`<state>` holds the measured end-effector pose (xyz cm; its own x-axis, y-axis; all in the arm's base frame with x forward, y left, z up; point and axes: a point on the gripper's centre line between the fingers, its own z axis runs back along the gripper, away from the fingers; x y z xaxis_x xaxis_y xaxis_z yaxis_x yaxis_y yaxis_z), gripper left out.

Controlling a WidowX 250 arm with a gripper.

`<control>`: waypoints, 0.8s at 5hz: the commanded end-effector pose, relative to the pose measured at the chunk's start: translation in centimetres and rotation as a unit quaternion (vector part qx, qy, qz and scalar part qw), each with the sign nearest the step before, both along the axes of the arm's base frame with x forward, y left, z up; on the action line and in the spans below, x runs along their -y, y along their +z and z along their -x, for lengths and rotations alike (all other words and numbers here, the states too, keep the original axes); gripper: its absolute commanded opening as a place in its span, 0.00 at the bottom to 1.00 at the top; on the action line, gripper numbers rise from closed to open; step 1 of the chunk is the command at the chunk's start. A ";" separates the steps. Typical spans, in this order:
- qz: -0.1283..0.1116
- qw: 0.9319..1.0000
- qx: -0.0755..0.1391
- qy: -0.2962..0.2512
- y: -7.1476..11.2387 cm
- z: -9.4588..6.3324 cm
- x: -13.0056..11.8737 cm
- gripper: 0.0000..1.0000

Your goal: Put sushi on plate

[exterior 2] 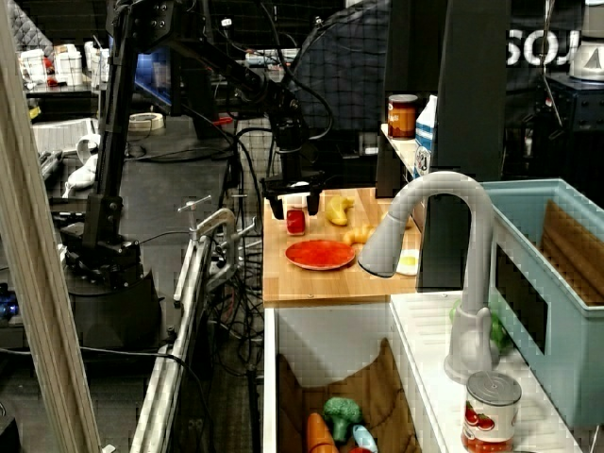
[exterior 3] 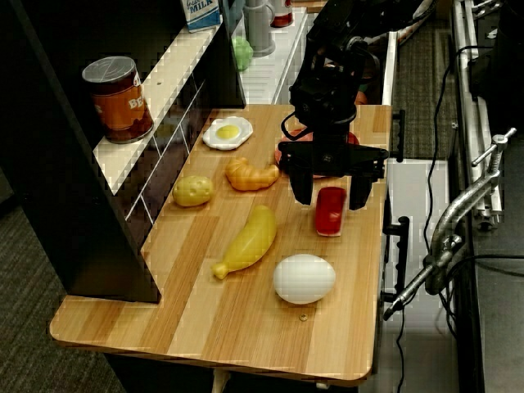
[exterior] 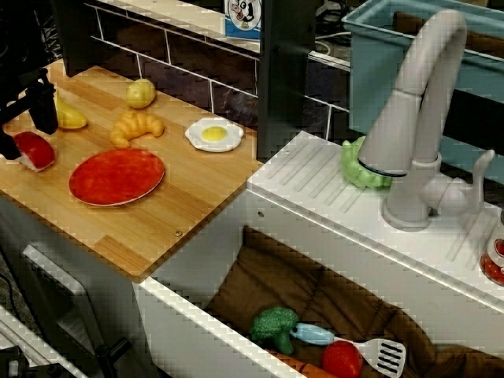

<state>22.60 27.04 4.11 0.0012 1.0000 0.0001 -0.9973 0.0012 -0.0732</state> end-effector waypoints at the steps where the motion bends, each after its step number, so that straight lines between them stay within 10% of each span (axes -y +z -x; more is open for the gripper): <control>1: -0.027 1.000 0.010 -0.005 -0.4 0.7 -0.8 1.00; 3: -0.031 0.999 0.024 0.012 -1.9 0.8 -0.9 1.00; 4: -0.027 0.999 0.021 0.014 -2.1 0.7 -0.9 0.00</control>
